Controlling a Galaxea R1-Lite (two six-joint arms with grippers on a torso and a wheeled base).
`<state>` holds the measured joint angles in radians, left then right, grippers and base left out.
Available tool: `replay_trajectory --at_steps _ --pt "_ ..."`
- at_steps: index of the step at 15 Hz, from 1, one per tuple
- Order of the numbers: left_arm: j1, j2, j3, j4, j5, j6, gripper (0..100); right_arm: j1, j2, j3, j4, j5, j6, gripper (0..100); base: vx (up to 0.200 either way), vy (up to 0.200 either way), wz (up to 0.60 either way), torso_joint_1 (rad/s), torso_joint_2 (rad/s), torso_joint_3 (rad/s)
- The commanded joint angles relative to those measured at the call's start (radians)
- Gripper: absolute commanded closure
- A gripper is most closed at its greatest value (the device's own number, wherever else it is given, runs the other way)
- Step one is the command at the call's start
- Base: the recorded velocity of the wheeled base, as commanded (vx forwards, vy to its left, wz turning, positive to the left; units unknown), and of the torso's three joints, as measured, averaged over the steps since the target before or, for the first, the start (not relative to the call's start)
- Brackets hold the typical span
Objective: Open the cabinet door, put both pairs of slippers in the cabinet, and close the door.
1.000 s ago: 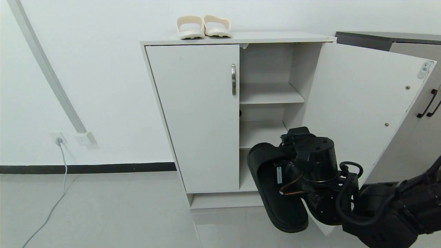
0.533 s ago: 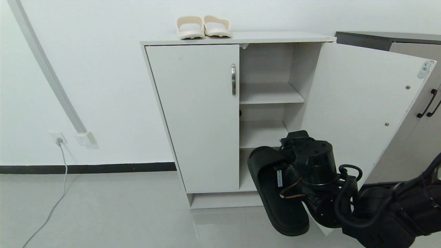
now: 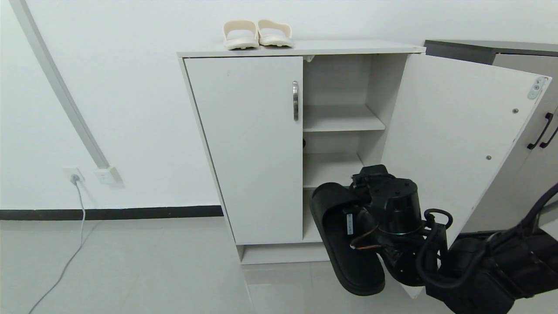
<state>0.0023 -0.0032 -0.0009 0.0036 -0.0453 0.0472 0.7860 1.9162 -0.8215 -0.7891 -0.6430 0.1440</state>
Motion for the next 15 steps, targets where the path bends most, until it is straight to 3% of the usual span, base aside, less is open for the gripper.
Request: replay_trajectory --at_steps 1,3,6,8,15 --pt "0.001 0.003 0.001 -0.004 -0.002 0.005 100 0.001 0.001 -0.004 -0.001 0.000 0.000 100 0.000 0.000 0.00 0.000 0.00 0.000" --pt "0.001 0.003 0.001 -0.004 0.004 -0.021 100 -0.001 0.029 -0.065 0.001 -0.015 0.003 100 0.000 0.000 0.00 0.000 0.00 0.000" --pt "0.001 0.003 0.001 -0.004 0.004 -0.017 100 -0.011 0.110 -0.186 0.001 -0.138 0.003 100 0.000 0.000 0.00 0.000 0.00 0.000" --pt "0.001 0.003 0.001 -0.004 0.004 -0.017 100 -0.028 0.161 -0.265 0.001 -0.164 0.005 100 0.000 -0.200 0.00 0.002 0.00 0.007" --pt "0.001 0.003 0.001 -0.004 0.004 -0.018 100 -0.050 0.176 -0.266 -0.005 -0.167 0.006 100 0.000 -0.171 0.00 0.004 0.00 0.003"
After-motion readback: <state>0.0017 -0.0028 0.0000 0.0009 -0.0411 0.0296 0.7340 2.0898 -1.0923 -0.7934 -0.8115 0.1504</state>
